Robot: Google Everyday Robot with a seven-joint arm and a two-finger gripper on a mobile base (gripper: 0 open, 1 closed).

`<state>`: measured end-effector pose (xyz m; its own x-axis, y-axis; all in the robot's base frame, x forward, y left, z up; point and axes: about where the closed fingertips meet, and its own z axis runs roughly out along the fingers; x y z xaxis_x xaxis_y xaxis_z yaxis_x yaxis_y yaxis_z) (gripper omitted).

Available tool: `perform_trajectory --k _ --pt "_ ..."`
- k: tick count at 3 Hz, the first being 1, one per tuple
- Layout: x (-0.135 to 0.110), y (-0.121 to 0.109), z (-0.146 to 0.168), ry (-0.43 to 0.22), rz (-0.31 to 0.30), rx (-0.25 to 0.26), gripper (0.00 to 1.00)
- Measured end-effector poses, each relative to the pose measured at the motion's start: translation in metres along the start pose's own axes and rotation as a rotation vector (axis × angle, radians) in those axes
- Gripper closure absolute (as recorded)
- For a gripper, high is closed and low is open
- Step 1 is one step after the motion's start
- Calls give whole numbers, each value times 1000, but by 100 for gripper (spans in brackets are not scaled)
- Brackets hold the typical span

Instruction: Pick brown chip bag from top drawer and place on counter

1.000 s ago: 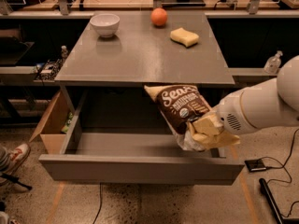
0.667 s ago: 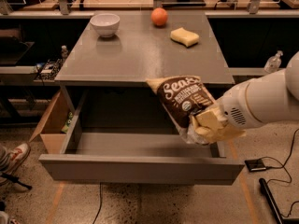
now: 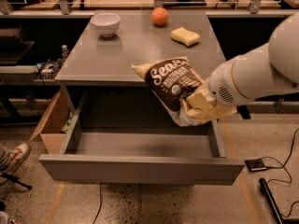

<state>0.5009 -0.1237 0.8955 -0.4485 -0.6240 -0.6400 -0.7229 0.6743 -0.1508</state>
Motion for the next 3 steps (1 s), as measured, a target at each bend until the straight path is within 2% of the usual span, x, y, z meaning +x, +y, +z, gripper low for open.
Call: perform_trajectory --k 1,3 --pt "-38 -15 24 -3 -75 -47 100" --pt "-88 -40 57 -16 -134 -125 100"
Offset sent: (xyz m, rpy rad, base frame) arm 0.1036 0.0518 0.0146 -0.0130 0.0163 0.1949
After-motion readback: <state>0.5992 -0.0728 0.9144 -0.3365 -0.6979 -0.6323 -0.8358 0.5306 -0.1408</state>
